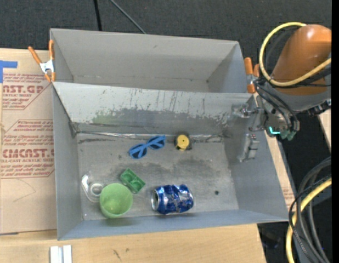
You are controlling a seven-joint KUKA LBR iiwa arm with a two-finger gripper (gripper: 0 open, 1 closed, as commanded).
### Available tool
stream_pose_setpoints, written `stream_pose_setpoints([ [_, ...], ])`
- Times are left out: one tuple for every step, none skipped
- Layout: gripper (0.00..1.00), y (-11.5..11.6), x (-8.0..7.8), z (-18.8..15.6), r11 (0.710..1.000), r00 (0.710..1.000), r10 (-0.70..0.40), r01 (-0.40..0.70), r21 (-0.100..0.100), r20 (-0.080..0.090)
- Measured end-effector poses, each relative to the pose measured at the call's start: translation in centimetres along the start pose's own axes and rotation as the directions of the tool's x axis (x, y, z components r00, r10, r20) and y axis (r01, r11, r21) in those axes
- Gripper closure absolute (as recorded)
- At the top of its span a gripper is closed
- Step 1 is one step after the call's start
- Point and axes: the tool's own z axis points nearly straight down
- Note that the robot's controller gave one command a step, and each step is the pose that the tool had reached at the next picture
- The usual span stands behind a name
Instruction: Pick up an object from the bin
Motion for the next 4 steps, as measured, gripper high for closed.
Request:
stream_pose_setpoints([
  [0.0,4.2,4.2,8.7,0.948,0.948,-0.318,0.318,-0.001,0.001],
  [0.0,10.4,8.4,13.0,0.945,0.945,-0.328,0.328,-0.006,-0.002],
  [0.0,14.8,8.8,14.9,0.933,0.933,-0.36,0.36,0.005,0.022],
  [1.0,14.5,9.0,15.0,0.935,0.935,-0.356,0.356,0.004,0.013],
])
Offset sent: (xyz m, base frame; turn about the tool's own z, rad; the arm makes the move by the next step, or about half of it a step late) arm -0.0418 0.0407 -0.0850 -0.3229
